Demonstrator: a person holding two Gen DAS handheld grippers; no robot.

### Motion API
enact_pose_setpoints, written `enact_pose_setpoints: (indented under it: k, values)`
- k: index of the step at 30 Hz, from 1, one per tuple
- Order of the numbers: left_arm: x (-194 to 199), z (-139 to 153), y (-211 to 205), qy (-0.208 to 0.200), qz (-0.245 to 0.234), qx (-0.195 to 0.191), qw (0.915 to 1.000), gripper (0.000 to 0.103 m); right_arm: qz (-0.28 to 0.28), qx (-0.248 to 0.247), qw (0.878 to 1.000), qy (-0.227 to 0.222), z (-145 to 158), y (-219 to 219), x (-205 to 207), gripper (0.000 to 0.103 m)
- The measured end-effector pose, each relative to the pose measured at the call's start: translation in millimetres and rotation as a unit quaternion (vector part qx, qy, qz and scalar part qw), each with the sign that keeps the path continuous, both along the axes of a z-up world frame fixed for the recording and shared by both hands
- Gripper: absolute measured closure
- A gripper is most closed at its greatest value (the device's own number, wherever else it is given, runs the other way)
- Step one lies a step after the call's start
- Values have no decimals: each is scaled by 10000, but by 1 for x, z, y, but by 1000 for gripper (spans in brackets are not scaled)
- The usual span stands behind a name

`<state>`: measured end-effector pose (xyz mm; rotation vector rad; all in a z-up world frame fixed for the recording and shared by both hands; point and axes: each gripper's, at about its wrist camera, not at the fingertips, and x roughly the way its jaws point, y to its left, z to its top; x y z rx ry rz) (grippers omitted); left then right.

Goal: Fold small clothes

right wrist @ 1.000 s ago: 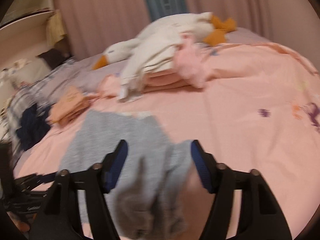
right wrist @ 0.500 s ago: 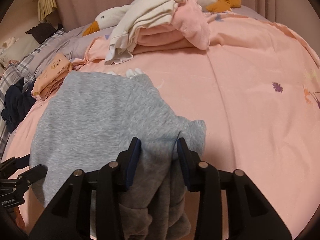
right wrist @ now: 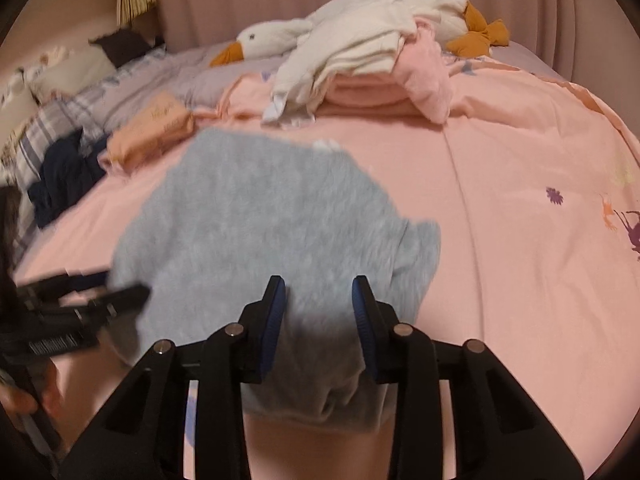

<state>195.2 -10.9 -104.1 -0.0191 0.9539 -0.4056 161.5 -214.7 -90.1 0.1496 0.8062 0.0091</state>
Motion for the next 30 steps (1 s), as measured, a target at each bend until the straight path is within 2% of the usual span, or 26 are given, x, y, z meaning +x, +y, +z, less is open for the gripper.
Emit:
enact_pose_setpoints:
  k: [4,8,15,17,20,22,24,27,30]
  values:
    - [-1,-3,3,61,20,-68,10000,27,28,-420,9991,48,-14,9,-11,68]
    - [-4,0,3,37,63,-55,10000,27,16,-544,9985,31,-15,11,-14,68]
    - [-17,22,10,-524,161,-121,9984,27,-141,28,9997,-196,-8,-2,-27,66]
    - [-17,28,10,-630,154,-186,9977,29,-166,182,9990,-366,-5,-5,-33,66]
    - [-14,37,0,-779,45,-80,9969,31,-73,238,9974,-674,4,-1,-38,66]
    - [-10,39,-10,-889,-76,-33,9960,35,103,337,9954,-887,9,4,-39,68]
    - [-6,39,-20,-956,-194,79,9952,49,225,383,9944,-962,11,9,-38,68]
    - [7,34,-36,-896,-359,187,9952,62,376,355,9947,-883,5,18,-34,68]
    - [20,27,-47,-909,-314,392,9946,63,423,322,9958,-745,-4,20,-29,68]
